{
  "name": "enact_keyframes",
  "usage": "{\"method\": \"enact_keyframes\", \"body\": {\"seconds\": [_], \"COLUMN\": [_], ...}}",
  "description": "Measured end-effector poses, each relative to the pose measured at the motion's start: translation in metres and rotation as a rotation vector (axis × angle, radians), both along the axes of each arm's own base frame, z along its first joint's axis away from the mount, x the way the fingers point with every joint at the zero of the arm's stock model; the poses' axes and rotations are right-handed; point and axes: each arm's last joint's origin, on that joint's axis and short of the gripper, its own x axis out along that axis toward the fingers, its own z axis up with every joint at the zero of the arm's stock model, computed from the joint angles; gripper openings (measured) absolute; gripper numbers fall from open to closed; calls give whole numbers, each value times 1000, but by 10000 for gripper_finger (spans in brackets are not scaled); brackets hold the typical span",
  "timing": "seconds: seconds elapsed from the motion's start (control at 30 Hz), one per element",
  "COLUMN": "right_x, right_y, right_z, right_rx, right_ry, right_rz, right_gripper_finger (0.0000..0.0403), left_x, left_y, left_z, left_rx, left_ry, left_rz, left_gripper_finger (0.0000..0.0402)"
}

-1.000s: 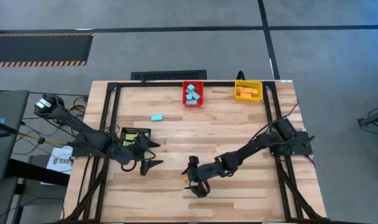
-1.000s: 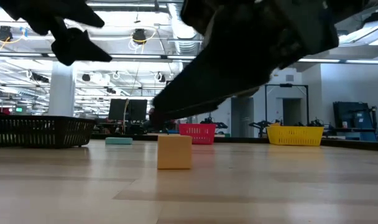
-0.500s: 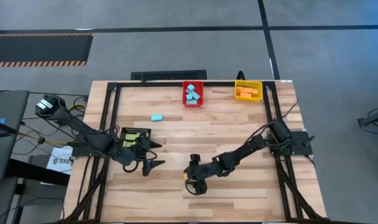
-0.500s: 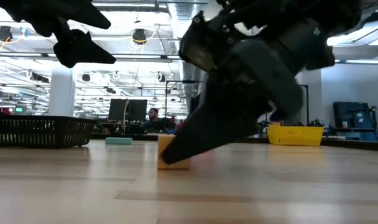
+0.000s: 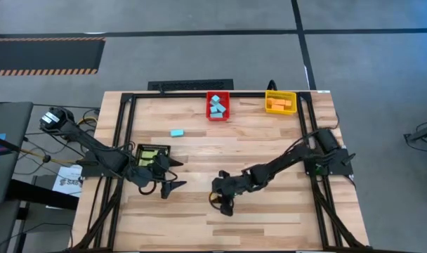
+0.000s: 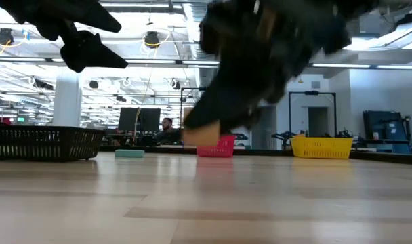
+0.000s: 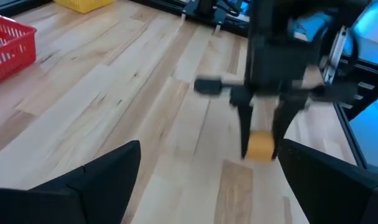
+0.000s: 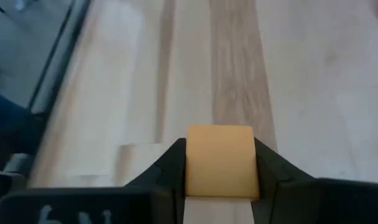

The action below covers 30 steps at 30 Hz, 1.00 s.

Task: Sort & place blocks by color
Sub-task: Put the yellow block into the yellow bin

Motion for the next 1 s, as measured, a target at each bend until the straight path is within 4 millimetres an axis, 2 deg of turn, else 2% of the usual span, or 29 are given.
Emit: {"method": "enact_keyframes", "body": {"seconds": [0.13,0.27,0.4,0.53,0.73,0.87,1.0], "right_x": [-16,-41,-71,-101,-138,-161,-187], "right_y": [-11,-36,-73,-117,-199,-264,-327], "right_z": [37,78,109,127,132,124,107], "right_rx": [-20,-59,-56,-72,-155,-178,-184], "right_ry": [51,114,226,343,530,625,697], "right_rz": [-79,-220,-393,-547,-822,-967,-1076], "right_gripper_finger": [122,122,122,122,122,122,122], "left_x": [0,4,11,18,26,28,28], "left_y": [2,10,24,42,73,91,105], "left_z": [-1,-2,-1,1,4,5,5], "left_rx": [40,86,101,94,74,41,-15], "left_ry": [19,40,41,26,12,-2,-21], "left_rz": [-12,-20,2,38,119,202,327], "left_gripper_finger": [366,366,366,366,366,366,366]}}
